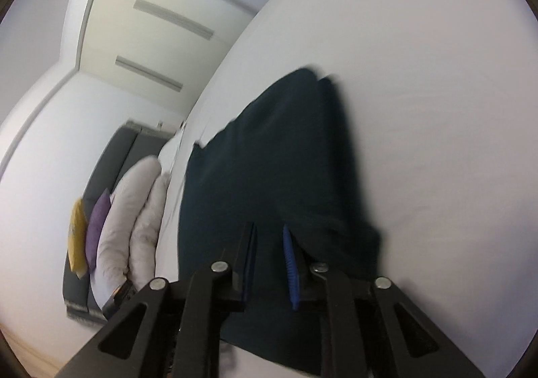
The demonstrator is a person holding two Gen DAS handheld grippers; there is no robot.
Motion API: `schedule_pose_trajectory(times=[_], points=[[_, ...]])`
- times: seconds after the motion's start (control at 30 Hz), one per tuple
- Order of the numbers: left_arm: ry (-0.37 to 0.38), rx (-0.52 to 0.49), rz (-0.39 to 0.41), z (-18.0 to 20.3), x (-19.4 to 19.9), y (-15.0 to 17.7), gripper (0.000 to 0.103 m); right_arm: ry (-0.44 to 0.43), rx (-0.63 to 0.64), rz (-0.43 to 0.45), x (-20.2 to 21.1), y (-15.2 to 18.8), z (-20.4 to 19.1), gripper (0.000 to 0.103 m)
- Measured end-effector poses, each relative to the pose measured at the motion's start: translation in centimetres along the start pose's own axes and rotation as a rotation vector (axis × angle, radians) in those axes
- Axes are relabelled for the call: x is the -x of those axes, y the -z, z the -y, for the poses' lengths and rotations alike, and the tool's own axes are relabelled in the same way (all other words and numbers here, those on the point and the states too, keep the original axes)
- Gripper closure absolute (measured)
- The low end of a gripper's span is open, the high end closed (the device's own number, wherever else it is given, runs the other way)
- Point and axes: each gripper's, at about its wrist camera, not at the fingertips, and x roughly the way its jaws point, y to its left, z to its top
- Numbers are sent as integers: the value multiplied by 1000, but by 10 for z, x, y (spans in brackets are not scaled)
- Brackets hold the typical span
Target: Fold small clothes
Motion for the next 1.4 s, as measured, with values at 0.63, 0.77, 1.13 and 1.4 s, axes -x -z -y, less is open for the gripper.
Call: schedule_pose_trajectory(times=[0.63,0.77,1.13,1.4], points=[[146,314,35,-63,16,-52,10,112,25,24,22,-20,-8,19],[240,375,-79,-68,-26,-70,10,96,16,-33,-6,-28,-11,19],[264,389,-176,-58,-76,-95,30,148,26,-188,-64,-39,-26,54],[240,336,-131,-45,-45,-96,56,223,80,-119,-51,-18,-55,74]])
